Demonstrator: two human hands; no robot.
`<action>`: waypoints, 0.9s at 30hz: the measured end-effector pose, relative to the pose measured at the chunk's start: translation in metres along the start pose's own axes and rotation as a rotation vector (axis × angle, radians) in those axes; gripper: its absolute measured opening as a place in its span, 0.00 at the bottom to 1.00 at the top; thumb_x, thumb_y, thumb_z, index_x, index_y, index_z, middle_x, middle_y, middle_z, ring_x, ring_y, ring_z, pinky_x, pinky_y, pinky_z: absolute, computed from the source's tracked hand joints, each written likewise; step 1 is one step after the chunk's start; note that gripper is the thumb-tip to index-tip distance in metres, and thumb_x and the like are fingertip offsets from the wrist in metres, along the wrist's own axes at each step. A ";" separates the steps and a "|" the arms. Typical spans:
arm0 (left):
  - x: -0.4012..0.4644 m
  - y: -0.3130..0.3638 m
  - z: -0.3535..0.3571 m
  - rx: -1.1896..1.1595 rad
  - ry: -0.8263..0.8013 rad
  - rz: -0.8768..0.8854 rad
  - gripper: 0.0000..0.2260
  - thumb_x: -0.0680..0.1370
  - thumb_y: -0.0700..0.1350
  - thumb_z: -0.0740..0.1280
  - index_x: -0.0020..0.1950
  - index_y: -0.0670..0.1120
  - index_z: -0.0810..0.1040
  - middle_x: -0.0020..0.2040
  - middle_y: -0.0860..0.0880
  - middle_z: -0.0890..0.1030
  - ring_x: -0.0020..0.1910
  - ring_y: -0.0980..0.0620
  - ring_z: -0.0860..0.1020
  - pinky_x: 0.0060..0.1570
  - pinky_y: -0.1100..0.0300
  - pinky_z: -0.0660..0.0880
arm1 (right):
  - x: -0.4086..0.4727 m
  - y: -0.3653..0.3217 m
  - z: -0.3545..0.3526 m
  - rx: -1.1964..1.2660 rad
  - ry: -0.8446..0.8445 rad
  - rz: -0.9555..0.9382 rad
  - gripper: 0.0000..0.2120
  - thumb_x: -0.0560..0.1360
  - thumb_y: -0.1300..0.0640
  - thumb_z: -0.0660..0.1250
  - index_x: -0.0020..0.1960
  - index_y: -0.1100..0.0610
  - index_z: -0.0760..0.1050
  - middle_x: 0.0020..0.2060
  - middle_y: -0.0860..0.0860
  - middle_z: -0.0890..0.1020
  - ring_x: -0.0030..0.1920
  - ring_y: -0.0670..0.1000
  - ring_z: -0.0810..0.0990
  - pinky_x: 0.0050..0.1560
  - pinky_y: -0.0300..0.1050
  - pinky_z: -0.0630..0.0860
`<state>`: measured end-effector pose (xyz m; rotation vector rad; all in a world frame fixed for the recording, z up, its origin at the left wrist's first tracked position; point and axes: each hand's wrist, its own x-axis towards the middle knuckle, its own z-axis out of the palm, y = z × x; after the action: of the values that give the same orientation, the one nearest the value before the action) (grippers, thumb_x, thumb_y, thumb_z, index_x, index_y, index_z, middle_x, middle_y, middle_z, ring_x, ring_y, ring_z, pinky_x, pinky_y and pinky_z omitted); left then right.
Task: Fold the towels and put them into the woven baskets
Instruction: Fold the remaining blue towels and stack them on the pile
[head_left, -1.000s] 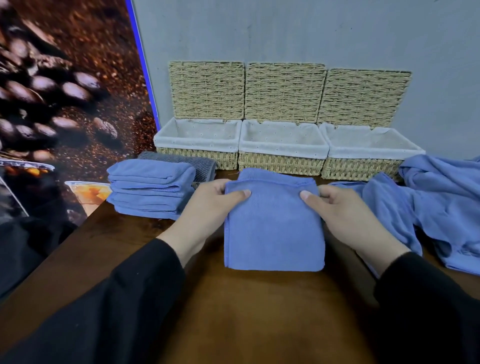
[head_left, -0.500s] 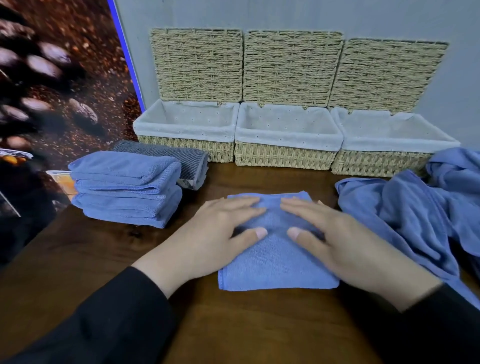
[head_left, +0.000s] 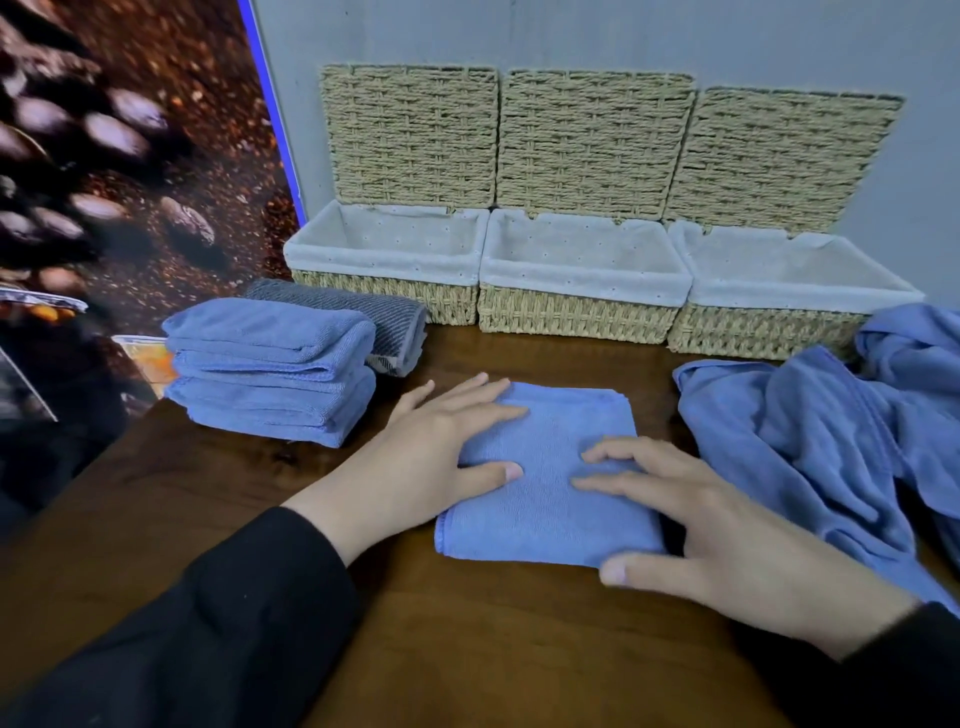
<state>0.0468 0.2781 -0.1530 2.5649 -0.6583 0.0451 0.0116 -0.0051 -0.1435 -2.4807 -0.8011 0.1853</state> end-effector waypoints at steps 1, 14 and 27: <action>-0.001 0.001 -0.001 -0.016 0.052 0.029 0.22 0.78 0.57 0.70 0.72 0.61 0.73 0.78 0.64 0.63 0.76 0.72 0.51 0.79 0.51 0.46 | -0.001 -0.001 -0.001 -0.031 -0.051 0.014 0.32 0.69 0.27 0.68 0.71 0.32 0.68 0.72 0.25 0.57 0.76 0.32 0.51 0.77 0.41 0.49; -0.009 0.013 -0.013 -0.024 0.054 0.144 0.12 0.75 0.62 0.67 0.53 0.57 0.79 0.58 0.62 0.81 0.60 0.63 0.76 0.64 0.53 0.71 | 0.005 -0.004 -0.003 0.075 0.168 0.099 0.18 0.76 0.32 0.62 0.62 0.36 0.74 0.64 0.29 0.75 0.69 0.31 0.68 0.78 0.48 0.59; -0.011 0.027 -0.025 -0.517 0.146 -0.218 0.08 0.76 0.50 0.74 0.41 0.51 0.78 0.35 0.54 0.80 0.35 0.57 0.78 0.38 0.60 0.72 | 0.002 -0.024 -0.007 0.171 0.408 0.218 0.12 0.74 0.37 0.66 0.48 0.44 0.75 0.23 0.46 0.67 0.25 0.46 0.66 0.29 0.37 0.64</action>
<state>0.0263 0.2739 -0.1206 2.0926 -0.2838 -0.0107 0.0033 0.0095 -0.1246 -2.3264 -0.3300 -0.1664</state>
